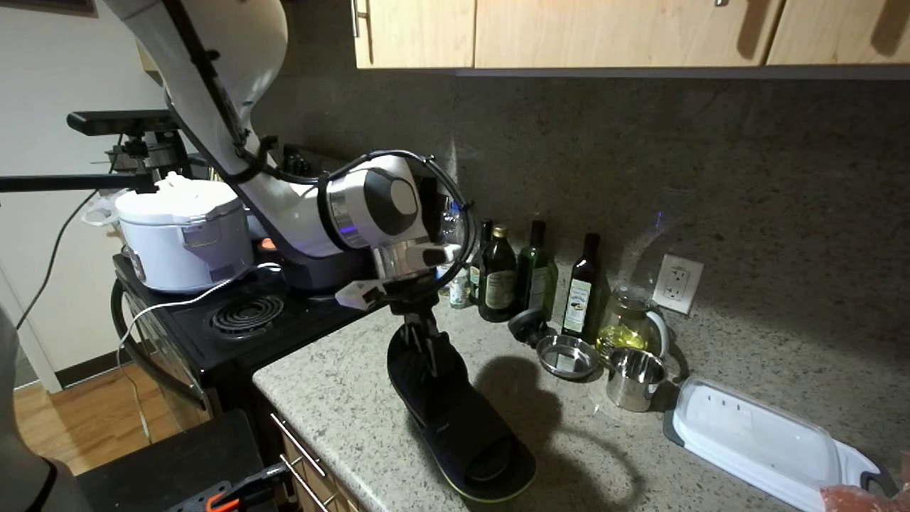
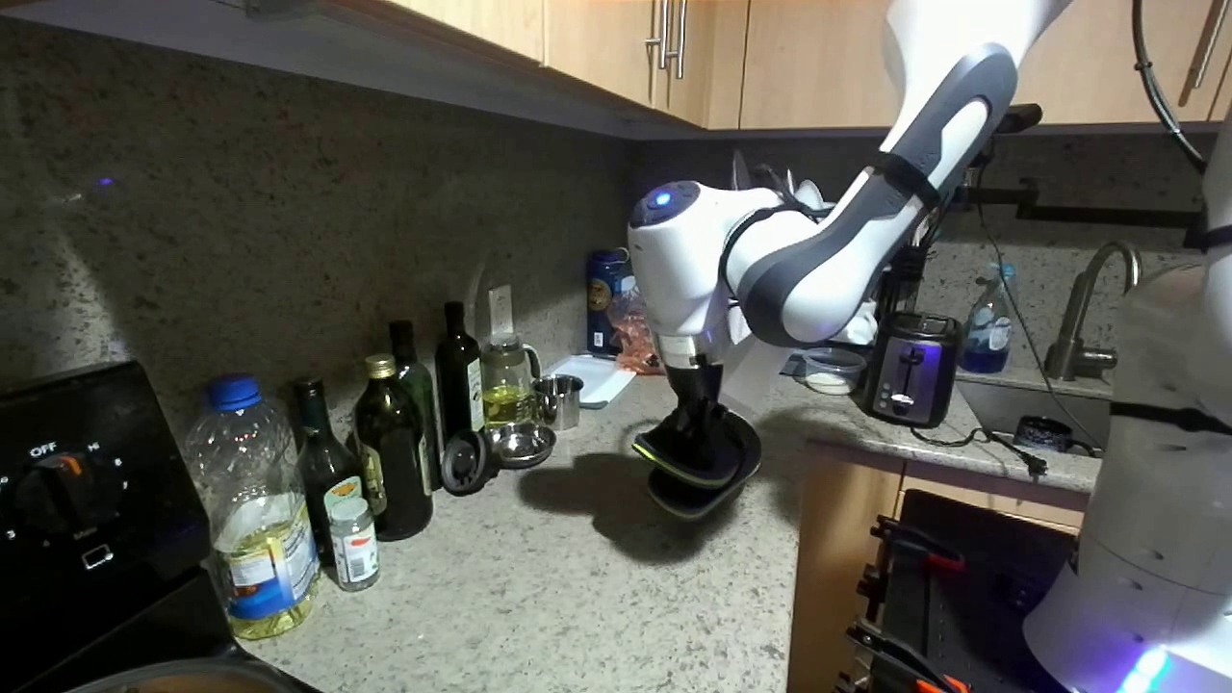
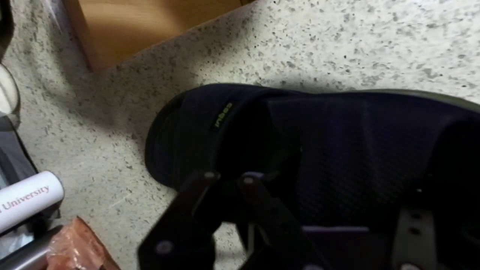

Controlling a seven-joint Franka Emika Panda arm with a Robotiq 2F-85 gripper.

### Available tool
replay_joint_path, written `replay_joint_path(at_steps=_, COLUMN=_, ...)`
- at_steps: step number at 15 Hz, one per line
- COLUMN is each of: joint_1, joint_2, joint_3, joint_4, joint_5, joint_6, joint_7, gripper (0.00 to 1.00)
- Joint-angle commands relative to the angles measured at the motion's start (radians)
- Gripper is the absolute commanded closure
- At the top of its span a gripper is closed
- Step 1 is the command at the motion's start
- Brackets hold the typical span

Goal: Separate the slippers on the counter

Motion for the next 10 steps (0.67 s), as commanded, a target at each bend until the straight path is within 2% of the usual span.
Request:
replay_joint_path(at_steps=1, joint_1=0.000, joint_2=0.066, joint_3=-0.019, joint_4=-0.004, joint_5=-0.096, joint_6=-0.005, joint_7=0.139, gripper=1.00)
replay_joint_path(at_steps=5, joint_1=0.014, joint_2=0.146, joint_3=-0.038, joint_4=0.011, joint_5=-0.094, joint_6=-0.005, joint_7=0.187, gripper=1.00)
replay_joint_path(at_steps=10, joint_1=0.029, joint_2=0.217, joint_3=-0.037, joint_4=0.046, joint_5=-0.042, joint_6=0.010, joint_7=0.159, gripper=1.00)
